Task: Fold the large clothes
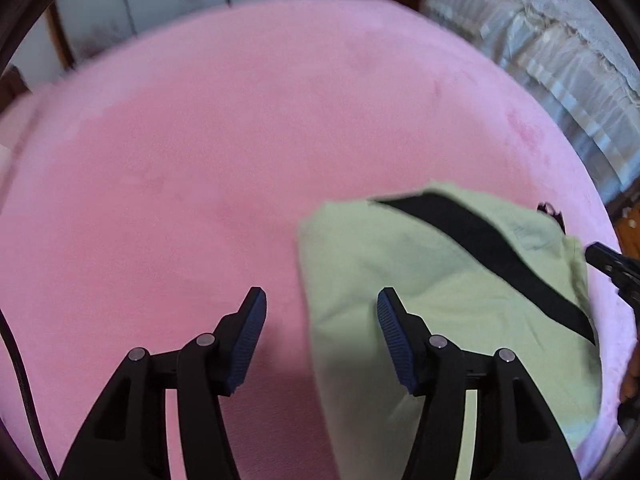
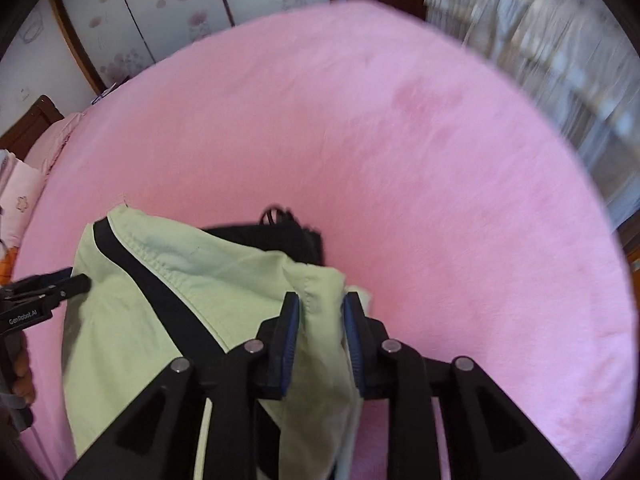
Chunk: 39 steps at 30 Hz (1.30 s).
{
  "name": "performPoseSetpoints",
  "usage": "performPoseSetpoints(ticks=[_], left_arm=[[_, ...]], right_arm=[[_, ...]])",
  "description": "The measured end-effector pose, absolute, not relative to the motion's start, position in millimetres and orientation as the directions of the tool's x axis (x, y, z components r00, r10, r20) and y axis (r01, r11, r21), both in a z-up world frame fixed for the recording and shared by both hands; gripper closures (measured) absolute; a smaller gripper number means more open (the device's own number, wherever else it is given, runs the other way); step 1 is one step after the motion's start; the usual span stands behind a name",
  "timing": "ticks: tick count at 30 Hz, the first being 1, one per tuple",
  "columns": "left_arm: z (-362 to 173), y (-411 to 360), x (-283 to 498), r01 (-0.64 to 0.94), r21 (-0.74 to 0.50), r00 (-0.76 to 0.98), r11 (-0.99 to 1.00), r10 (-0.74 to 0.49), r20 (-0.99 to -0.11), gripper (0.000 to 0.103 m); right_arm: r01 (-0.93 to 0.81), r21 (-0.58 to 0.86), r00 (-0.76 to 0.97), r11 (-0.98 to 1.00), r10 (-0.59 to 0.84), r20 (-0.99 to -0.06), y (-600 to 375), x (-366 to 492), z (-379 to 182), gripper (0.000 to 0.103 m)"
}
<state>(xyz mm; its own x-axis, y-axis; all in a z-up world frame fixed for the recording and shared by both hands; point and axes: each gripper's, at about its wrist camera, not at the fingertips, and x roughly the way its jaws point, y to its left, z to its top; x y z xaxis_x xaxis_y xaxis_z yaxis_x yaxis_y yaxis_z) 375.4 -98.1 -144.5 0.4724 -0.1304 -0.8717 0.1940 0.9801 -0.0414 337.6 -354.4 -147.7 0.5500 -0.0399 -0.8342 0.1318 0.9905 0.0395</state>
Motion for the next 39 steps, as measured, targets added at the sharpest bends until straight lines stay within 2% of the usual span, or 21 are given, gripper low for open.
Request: performPoseSetpoints(ticks=[2, 5, 8, 9, 10, 13, 15, 16, 20, 24, 26, 27, 28, 30, 32, 34, 39], left_arm=[[-122.0, -100.9, 346.2, 0.201, -0.140, 0.524, 0.970, -0.227, -0.821, 0.047], [-113.1, -112.2, 299.2, 0.197, -0.287, 0.529, 0.938, -0.348, -0.774, 0.047], [-127.7, -120.8, 261.8, 0.157, -0.334, 0.525, 0.929, -0.365, -0.769, 0.048], [-137.4, -124.8, 251.8, 0.143, -0.351, 0.514, 0.925, -0.372, -0.773, 0.051], [-150.1, -129.1, 243.7, 0.136, -0.353, 0.489, 0.926, -0.373, -0.788, 0.057], [-181.2, -137.0, 227.7, 0.159, -0.276, 0.461, 0.948, -0.318, -0.828, 0.063], [-185.3, -133.9, 220.5, 0.204, -0.227, 0.479, 0.952, -0.299, -0.825, 0.066], [-187.0, -132.8, 219.6, 0.215, -0.201, 0.485, 0.956, -0.283, -0.827, 0.068], [-187.6, -124.3, 220.7, 0.237, -0.195, 0.478, 0.952, -0.289, -0.830, 0.068], [-179.6, -120.9, 220.5, 0.228, -0.182, 0.480, 0.956, -0.273, -0.833, 0.068], [-174.3, -114.5, 221.7, 0.214, -0.190, 0.474, 0.958, -0.272, -0.837, 0.068], [-172.2, -116.5, 222.2, 0.207, -0.189, 0.468, 0.960, -0.267, -0.842, 0.062], [-169.5, -116.7, 223.9, 0.197, -0.188, 0.460, 0.962, -0.260, -0.849, 0.048], [-158.5, -114.8, 224.1, 0.176, -0.188, 0.466, 0.966, -0.250, -0.849, 0.035], [-140.1, -112.4, 221.0, 0.180, -0.194, 0.491, 0.964, -0.259, -0.832, 0.030], [-120.7, -111.9, 221.9, 0.183, -0.187, 0.513, 0.965, -0.256, -0.819, 0.020], [-81.7, -108.0, 225.9, 0.148, -0.167, 0.544, 0.975, -0.222, -0.809, 0.017]], right_arm=[[0.054, 0.048, 0.629, 0.997, 0.004, -0.777, -326.0, 312.5, -125.0, 0.076], [-0.051, 0.138, 0.667, 0.989, 0.137, -0.732, -285.4, 279.8, -116.4, 0.076], [-0.093, 0.179, 0.628, 0.979, 0.197, -0.753, -256.6, 252.6, -137.5, 0.076], [-0.100, 0.174, 0.604, 0.980, 0.199, -0.772, -251.3, 243.2, -151.2, 0.076], [-0.101, 0.164, 0.581, 0.981, 0.192, -0.791, -247.8, 238.3, -163.7, 0.077], [-0.056, 0.101, 0.552, 0.993, 0.115, -0.826, -257.0, 223.2, -191.5, 0.081], [0.014, 0.068, 0.558, 0.998, 0.048, -0.828, -282.6, 218.7, -196.5, 0.101], [0.040, 0.063, 0.562, 0.997, 0.030, -0.827, -294.6, 218.4, -196.2, 0.103], [0.093, 0.092, 0.551, 0.991, 0.026, -0.834, -331.3, 214.3, -198.3, 0.103], [0.072, 0.011, 0.555, 0.997, -0.031, -0.831, -316.6, 212.7, -191.5, 0.103], [0.103, 0.052, 0.553, 0.993, -0.014, -0.833, -321.1, 212.2, -189.0, 0.103], [0.122, 0.085, 0.550, 0.989, 0.004, -0.835, -325.6, 212.9, -186.8, 0.102], [0.138, 0.115, 0.547, 0.984, 0.021, -0.837, -329.1, 212.1, -182.4, 0.101], [0.153, 0.142, 0.555, 0.978, 0.034, -0.831, -330.3, 209.7, -170.6, 0.100], [0.155, 0.151, 0.568, 0.976, 0.037, -0.822, -332.2, 206.2, -154.9, 0.100], [0.153, 0.160, 0.578, 0.975, 0.043, -0.815, -334.5, 202.8, -138.3, 0.097], [0.159, 0.164, 0.646, 0.974, 0.023, -0.763, -345.1, 190.8, -86.9, 0.060]])
